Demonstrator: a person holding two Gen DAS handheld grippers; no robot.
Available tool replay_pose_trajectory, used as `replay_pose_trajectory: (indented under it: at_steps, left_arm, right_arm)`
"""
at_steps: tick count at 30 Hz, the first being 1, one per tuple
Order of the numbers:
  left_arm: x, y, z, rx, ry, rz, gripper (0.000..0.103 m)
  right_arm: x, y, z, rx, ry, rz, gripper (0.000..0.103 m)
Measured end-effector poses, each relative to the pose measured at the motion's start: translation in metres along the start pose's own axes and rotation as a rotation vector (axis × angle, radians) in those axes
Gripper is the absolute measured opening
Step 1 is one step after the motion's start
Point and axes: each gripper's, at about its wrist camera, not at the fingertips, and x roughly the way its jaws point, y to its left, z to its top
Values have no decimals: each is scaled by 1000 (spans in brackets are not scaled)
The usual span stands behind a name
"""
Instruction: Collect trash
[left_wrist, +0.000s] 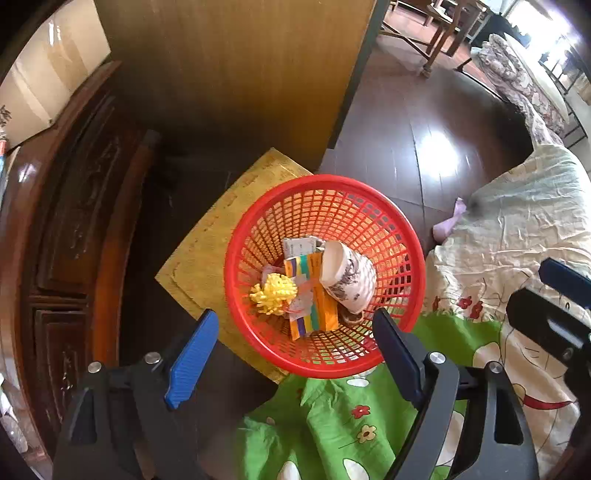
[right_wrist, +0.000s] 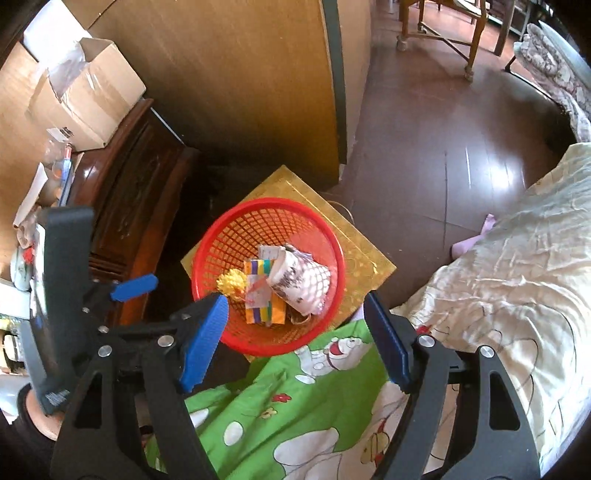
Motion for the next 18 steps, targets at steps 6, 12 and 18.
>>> replay_pose_trajectory:
  at_steps: [6, 12, 18]
  left_arm:
    - [-9, 2, -5, -11, -2, 38, 84]
    - [-17, 2, -9, -8, -3, 59, 84]
    - [-28, 1, -14, -10, -14, 52, 84]
  right_arm:
    - [-1, -4, -6, -1, 7, -14, 74]
    - [2, -15, -9, 35, 20, -12, 74]
    - [1, -28, -13, 87, 18, -18, 76]
